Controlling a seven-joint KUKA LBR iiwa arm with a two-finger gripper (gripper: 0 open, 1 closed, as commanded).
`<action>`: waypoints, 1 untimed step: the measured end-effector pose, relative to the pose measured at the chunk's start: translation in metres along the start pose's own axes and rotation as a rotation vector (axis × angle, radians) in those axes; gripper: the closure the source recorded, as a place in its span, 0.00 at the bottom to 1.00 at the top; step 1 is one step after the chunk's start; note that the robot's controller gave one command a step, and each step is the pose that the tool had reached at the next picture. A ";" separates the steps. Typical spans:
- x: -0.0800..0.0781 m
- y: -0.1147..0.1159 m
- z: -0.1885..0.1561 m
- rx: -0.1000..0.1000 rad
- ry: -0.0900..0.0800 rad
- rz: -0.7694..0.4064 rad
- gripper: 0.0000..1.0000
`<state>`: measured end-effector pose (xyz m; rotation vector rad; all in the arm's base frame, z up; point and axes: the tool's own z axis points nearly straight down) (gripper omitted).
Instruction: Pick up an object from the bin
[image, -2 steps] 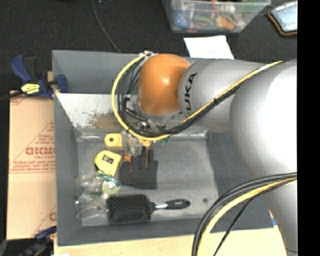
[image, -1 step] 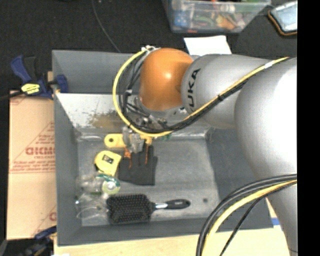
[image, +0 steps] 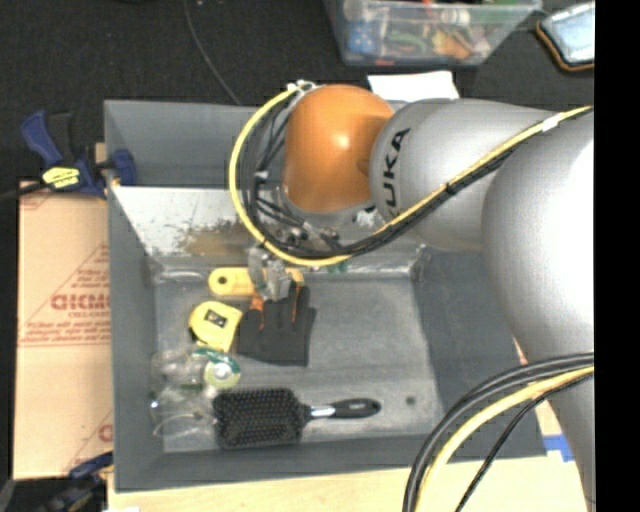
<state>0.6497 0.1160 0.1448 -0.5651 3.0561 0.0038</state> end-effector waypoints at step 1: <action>-0.001 0.000 -0.022 0.001 -0.002 0.001 1.00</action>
Offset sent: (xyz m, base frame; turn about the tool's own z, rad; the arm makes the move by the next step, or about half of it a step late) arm 0.0005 -0.0001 0.0334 0.0004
